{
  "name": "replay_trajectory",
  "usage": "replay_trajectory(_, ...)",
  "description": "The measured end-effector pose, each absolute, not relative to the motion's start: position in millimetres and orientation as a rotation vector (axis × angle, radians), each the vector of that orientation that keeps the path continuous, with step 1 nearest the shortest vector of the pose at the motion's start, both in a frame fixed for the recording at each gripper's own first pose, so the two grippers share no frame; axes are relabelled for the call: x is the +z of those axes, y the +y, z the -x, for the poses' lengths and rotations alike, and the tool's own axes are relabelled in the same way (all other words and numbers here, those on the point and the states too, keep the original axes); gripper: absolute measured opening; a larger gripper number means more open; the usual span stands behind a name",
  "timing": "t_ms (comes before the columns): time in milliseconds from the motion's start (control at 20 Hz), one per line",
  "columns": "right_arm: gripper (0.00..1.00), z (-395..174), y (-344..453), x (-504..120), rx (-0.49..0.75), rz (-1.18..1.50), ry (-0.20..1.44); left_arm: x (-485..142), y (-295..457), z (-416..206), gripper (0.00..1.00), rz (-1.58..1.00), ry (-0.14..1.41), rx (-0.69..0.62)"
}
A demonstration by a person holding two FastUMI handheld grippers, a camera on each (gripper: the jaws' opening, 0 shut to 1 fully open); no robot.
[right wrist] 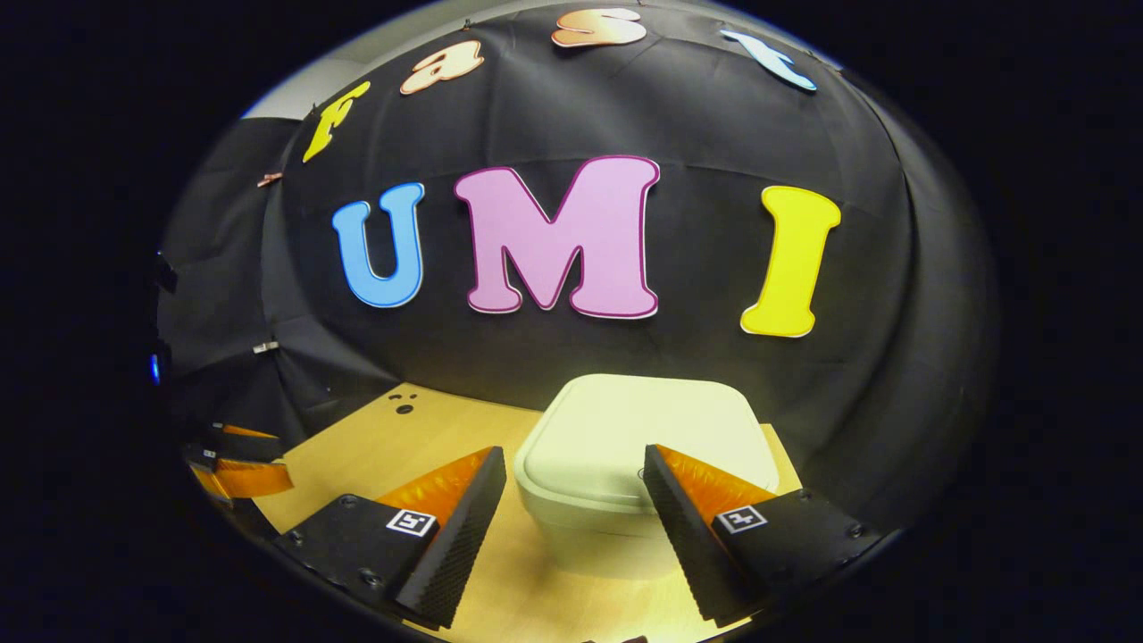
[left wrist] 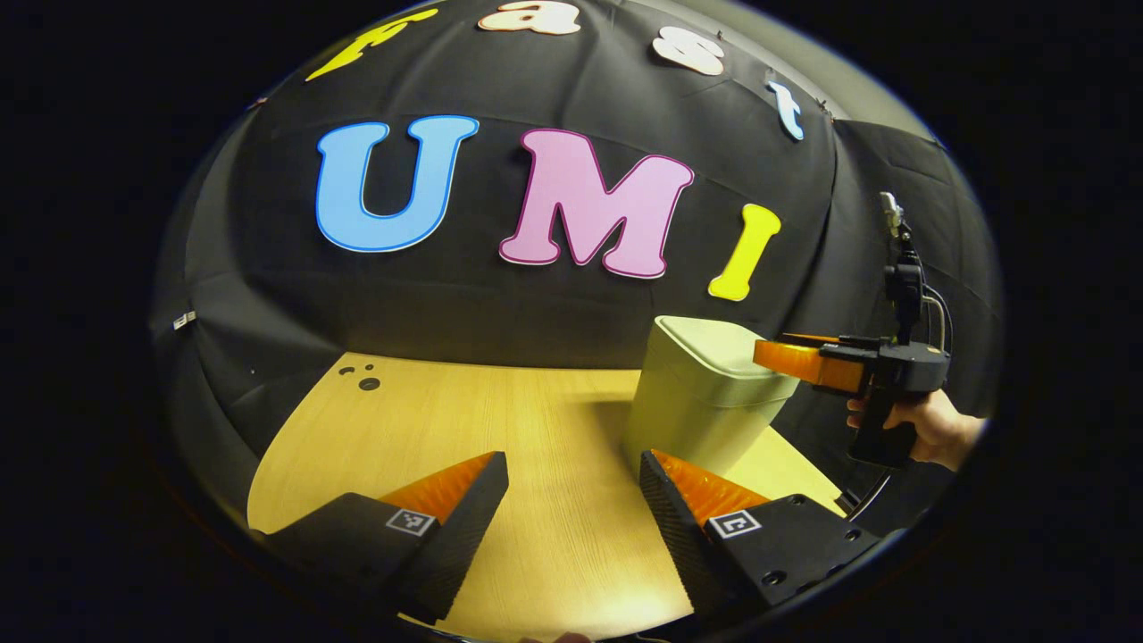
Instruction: Press the lid of the desktop garbage bin to open it, pick up the crumpled paper on the desktop and throw it into the bin, then pick up the pop can on the desktop and drop it into the bin, and finally close the garbage bin lid.
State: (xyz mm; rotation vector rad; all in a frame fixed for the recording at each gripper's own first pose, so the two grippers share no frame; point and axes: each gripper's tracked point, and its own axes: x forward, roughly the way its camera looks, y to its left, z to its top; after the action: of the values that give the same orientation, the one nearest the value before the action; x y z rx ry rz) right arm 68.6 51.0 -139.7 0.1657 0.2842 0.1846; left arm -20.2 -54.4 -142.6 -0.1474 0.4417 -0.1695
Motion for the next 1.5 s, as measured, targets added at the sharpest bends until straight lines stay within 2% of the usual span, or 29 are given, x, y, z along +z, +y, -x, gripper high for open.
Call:
replay_trajectory(1000, 0.98, 8.8, 96.5, -144.6, 0.302, -0.177, 0.301, -133.2, -72.2, 11.0, 0.95, 0.093, 0.421, -0.219)
replay_trajectory(1500, 0.98, 10.6, 100.5, -155.3, 0.309, -0.189, 0.334, -136.7, -72.6, 7.5, 0.95, 0.087, 0.427, -0.223)
